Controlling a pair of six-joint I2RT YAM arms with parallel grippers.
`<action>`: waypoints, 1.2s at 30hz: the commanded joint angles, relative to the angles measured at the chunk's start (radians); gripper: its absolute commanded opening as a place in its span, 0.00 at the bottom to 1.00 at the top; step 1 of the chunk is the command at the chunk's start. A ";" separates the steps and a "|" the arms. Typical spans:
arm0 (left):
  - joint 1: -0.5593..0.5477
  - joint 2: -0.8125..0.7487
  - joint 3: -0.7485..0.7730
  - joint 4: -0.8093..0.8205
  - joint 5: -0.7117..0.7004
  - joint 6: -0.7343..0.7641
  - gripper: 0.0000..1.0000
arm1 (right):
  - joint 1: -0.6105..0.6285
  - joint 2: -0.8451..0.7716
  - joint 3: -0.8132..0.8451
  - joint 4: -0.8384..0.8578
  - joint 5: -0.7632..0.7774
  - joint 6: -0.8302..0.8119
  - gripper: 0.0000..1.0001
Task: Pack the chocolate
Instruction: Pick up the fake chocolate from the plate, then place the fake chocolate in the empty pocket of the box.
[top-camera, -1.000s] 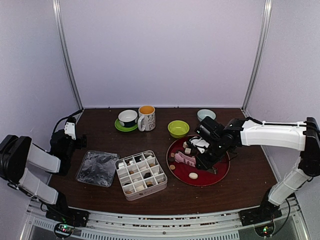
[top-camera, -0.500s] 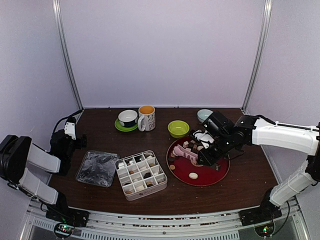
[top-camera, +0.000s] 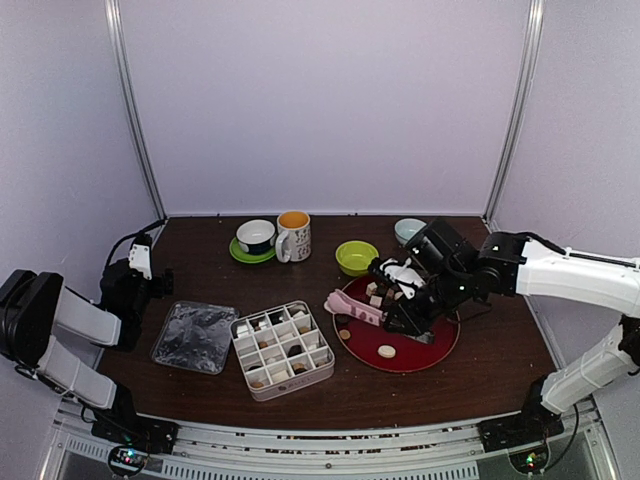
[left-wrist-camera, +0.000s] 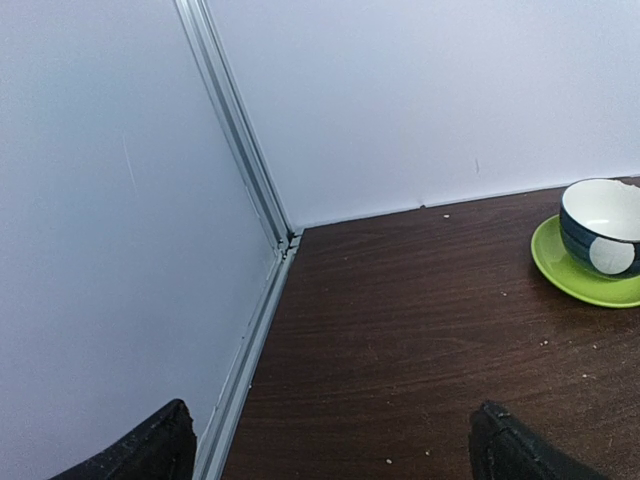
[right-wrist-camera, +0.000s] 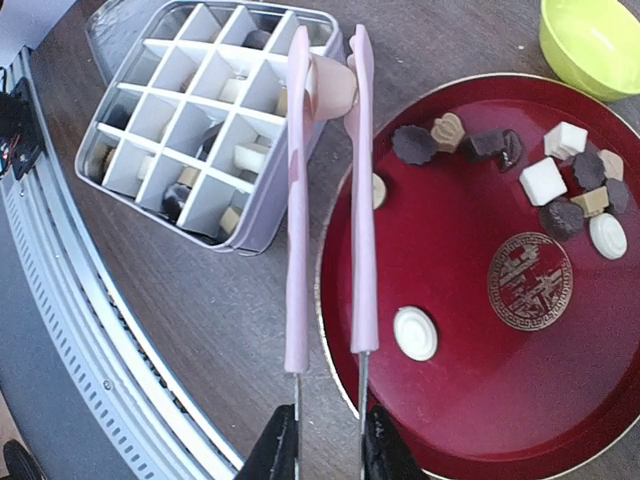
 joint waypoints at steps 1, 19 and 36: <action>0.009 0.006 0.017 0.059 -0.002 -0.012 0.98 | 0.051 -0.013 0.043 0.065 -0.045 -0.015 0.22; 0.009 0.006 0.017 0.058 -0.002 -0.012 0.98 | 0.238 0.250 0.213 0.220 -0.091 0.033 0.21; 0.009 0.007 0.018 0.058 -0.002 -0.012 0.98 | 0.276 0.418 0.320 0.225 0.049 0.051 0.22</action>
